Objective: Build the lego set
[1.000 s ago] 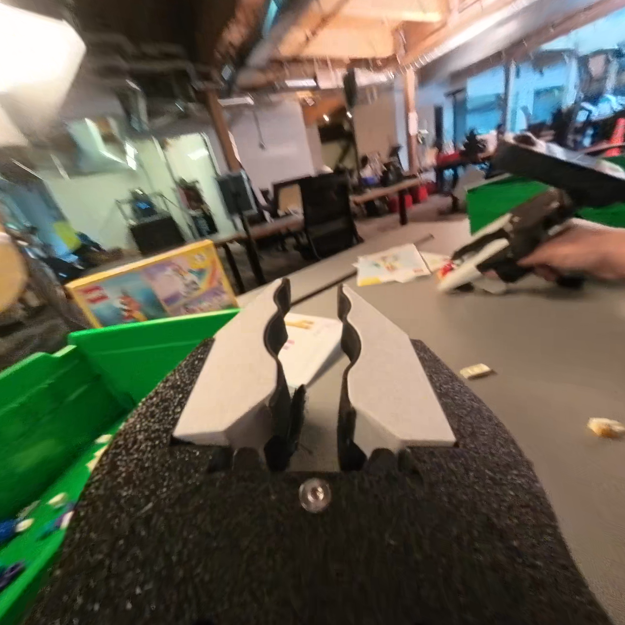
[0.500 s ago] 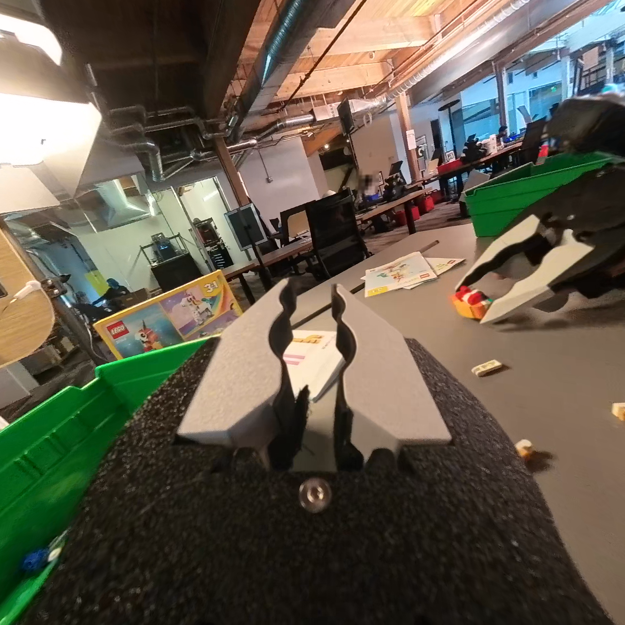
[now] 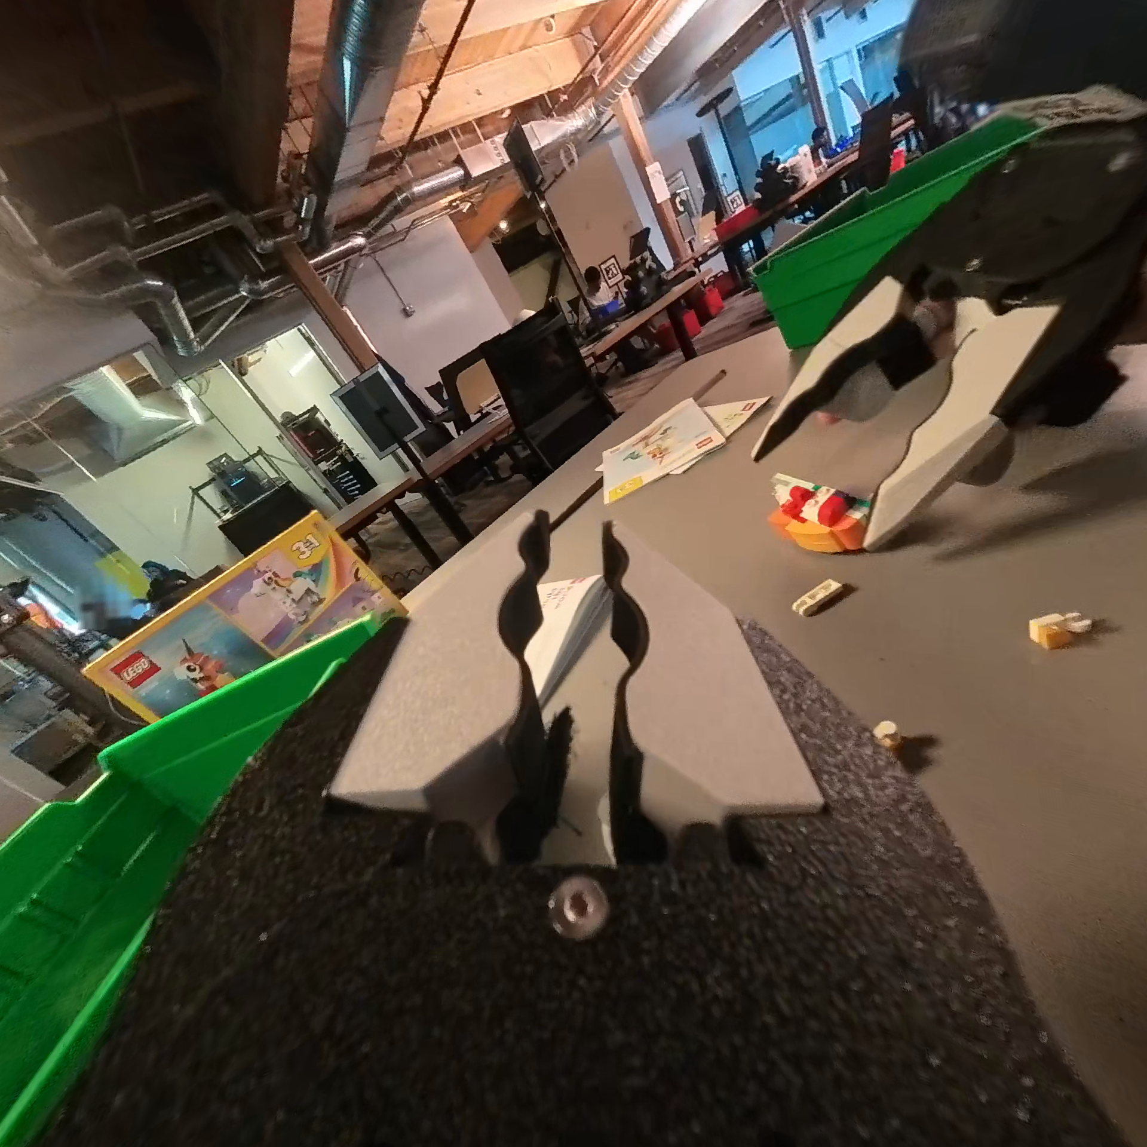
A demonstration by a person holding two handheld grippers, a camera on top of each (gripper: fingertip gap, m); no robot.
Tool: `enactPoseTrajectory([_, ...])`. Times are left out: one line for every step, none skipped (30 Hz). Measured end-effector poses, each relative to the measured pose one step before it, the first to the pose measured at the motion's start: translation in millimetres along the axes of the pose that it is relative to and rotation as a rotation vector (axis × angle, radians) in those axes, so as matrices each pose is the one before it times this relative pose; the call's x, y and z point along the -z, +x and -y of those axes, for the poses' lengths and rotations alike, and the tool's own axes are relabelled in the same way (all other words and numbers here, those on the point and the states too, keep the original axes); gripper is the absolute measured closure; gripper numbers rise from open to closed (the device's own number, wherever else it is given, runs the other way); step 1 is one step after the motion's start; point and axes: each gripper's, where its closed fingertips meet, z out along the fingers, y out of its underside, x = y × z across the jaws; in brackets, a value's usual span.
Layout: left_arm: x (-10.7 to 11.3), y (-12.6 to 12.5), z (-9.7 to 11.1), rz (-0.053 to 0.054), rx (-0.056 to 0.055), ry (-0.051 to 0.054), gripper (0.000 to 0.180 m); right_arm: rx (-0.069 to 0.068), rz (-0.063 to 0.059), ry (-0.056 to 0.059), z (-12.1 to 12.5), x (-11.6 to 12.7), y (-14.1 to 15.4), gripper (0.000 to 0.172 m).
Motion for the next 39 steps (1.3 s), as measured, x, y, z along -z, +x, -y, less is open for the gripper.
enactPoseTrajectory([-0.41,1.89,-0.6,-0.0065,-0.006,-0.0031,0.167,-0.027,0.0038,-0.0265,-3.6,-1.83,1.39,0.08])
enactPoseTrajectory([-0.52,1.87,-0.72,-0.0075,-0.0057,-0.004,0.167,-0.0203,0.0058,-0.0256,-3.35,-2.13,0.7,0.075])
enactPoseTrajectory([-0.39,1.83,-0.56,-0.0072,-0.0053,-0.0029,0.168,-0.0151,0.006,-0.0253,-3.09,-2.35,0.49,0.071])
enactPoseTrajectory([-0.29,1.57,-0.34,-0.0051,-0.0043,-0.0013,0.168,-0.0093,0.0078,-0.0252,-3.01,-2.49,-0.09,0.067])
enactPoseTrajectory([-0.15,1.52,0.02,-0.0051,-0.0034,-0.0009,0.168,-0.0056,0.0066,-0.0249,-3.03,-2.4,-0.13,0.066])
enactPoseTrajectory([-0.14,1.43,0.11,-0.0051,-0.0017,-0.0002,0.168,-0.0059,0.0064,-0.0181,-1.98,-1.88,-0.59,0.066])
enactPoseTrajectory([-0.04,1.48,0.68,-0.006,0.0018,0.0017,0.168,-0.0116,0.0105,-0.0029,0.3,-0.86,-1.16,0.074])
enactPoseTrajectory([0.21,2.08,1.13,-0.0112,0.0057,0.004,0.168,-0.0047,0.0065,-0.0024,0.05,-0.22,-1.0,0.081])
enactPoseTrajectory([0.05,2.49,1.55,-0.0156,0.0118,0.0055,0.167,0.012,0.0022,0.0046,0.68,0.35,-1.57,0.081])
enactPoseTrajectory([-0.1,2.26,1.8,-0.0164,0.0245,0.0049,0.167,0.0315,0.002,0.0153,2.26,1.05,-3.18,0.081])
enactPoseTrajectory([-0.14,4.05,2.9,-0.0314,0.0445,0.0102,0.165,0.0509,-0.0005,0.0349,5.54,1.7,-5.02,0.081])
enactPoseTrajectory([0.0,5.78,4.4,-0.0478,0.0648,0.019,0.161,0.0624,0.0063,0.0565,9.61,1.97,-7.74,0.081])
enactPoseTrajectory([0.02,5.1,4.53,-0.0467,0.0843,0.0192,0.157,0.0602,0.0095,0.0699,12.89,1.58,-8.74,0.081])
enactPoseTrajectory([-0.34,6.36,4.04,-0.0589,0.0939,0.0149,0.15,0.0539,0.0029,0.0732,15.26,0.47,-7.73,0.081])
enactPoseTrajectory([-0.62,5.89,2.54,-0.0584,0.0934,0.0057,0.143,0.0484,-0.0001,0.0644,15.47,-0.91,-6.62,0.082])
enactPoseTrajectory([-0.85,2.03,0.26,-0.0335,0.0834,-0.0045,0.136,0.0451,-0.0032,0.0486,13.75,-2.2,-5.65,0.082])
enactPoseTrajectory([-0.52,-0.5,-1.27,-0.0177,0.0686,-0.0093,0.132,0.0457,-0.0036,0.0332,10.9,-2.73,-5.17,0.082])
enactPoseTrajectory([-0.13,-0.22,-1.75,-0.0237,0.0606,-0.0094,0.13,0.0463,-0.0052,0.0268,9.29,-2.6,-4.53,0.082])
enactPoseTrajectory([0.14,0.55,-0.97,-0.0316,0.0656,-0.0045,0.128,0.0394,0.0,0.0275,8.66,-2.25,-4.66,0.082])
enactPoseTrajectory([0.21,1.92,-0.28,-0.0443,0.0794,-0.0025,0.127,0.0287,-0.0018,0.0277,8.16,-1.64,-3.62,0.082])
enactPoseTrajectory([0.27,2.99,0.45,-0.0546,0.0917,-0.0003,0.127,0.0213,-0.0042,0.0327,8.11,-0.93,-2.67,0.082])
enactPoseTrajectory([0.56,2.62,0.79,-0.053,0.0919,0.002,0.125,0.0153,-0.0078,0.0328,7.43,-0.37,-1.59,0.082])
enactPoseTrajectory([0.85,1.8,0.7,-0.0449,0.083,0.0023,0.125,0.0156,-0.0139,0.0283,6.15,0.11,-0.22,0.082])
enactPoseTrajectory([0.9,2.31,-0.35,-0.0466,0.071,-0.0047,0.125,0.0176,-0.0153,0.0243,5.15,0.53,0.5,0.082])
enactPoseTrajectory([0.76,2.94,-1.53,-0.0494,0.0519,-0.0119,0.126,0.0163,-0.0162,0.019,4.35,0.73,1.26,0.082])
enactPoseTrajectory([0.95,0.94,-1.2,-0.0328,0.0311,-0.0044,0.129,0.0145,-0.0158,0.0158,3.72,0.85,1.6,0.082])
enactPoseTrajectory([0.71,-0.02,-2.01,-0.0238,0.0181,-0.0078,0.134,0.013,-0.0148,0.0157,3.7,0.96,1.76,0.082])
enactPoseTrajectory([0.17,-0.31,-3.23,-0.0189,0.0198,-0.0152,0.136,0.012,-0.017,0.0143,3.29,0.95,2.2,0.082])
enactPoseTrajectory([-0.35,2.38,-4.02,-0.0337,0.0203,-0.0225,0.138,0.0108,-0.0162,0.0139,3.12,1.07,2.06,0.082])
enactPoseTrajectory([-0.88,3.91,-2.91,-0.0376,0.0183,-0.0138,0.141,0.0079,-0.009,0.0123,2.71,0.76,1.25,0.082])
enactPoseTrajectory([-1.17,3.67,-1.97,-0.0309,0.0152,-0.0074,0.144,0.0054,-0.005,0.007,1.91,0.61,0.73,0.082])
enactPoseTrajectory([-1.23,2.33,-1.75,-0.0182,0.0079,-0.0047,0.151,0.0054,-0.002,0.0037,1.16,0.34,0.17,0.082])
enactPoseTrajectory([-1.05,2.32,-1.64,-0.0166,0.0008,-0.0035,0.157,0.0065,0.0015,-0.0002,0.26,0.13,-0.6,0.082])
enactPoseTrajectory([-0.33,1.12,-0.27,-0.0081,0.0045,0.0029,0.159,0.0078,0.0005,-0.0029,-0.62,0.14,-0.44,0.082])
enactPoseTrajectory([0.06,-0.14,-0.41,-0.0017,0.0032,-0.0001,0.159,0.0052,-0.0003,0.0007,-0.17,0.08,-0.3,0.082])
enactPoseTrajectory([0.27,-0.61,-0.27,0.0018,0.0011,-0.0011,0.159,-0.0025,0.0022,-0.0029,-0.85,-0.19,-0.37,0.082])
enactPoseTrajectory([0.28,-0.79,-0.29,0.0053,-0.0126,-0.0028,0.159,-0.0085,0.004,-0.0039,-0.99,-0.24,-0.19,0.082])
enactPoseTrajectory([0.4,-1.54,0.09,0.0152,-0.0302,-0.0035,0.159,-0.0206,0.0063,-0.005,-1.53,-0.09,0.06,0.082])
enactPoseTrajectory([0.75,-3.57,1.55,0.0371,-0.057,0.003,0.16,-0.0509,0.0104,-0.0019,-1.45,0.26,1.07,0.081])
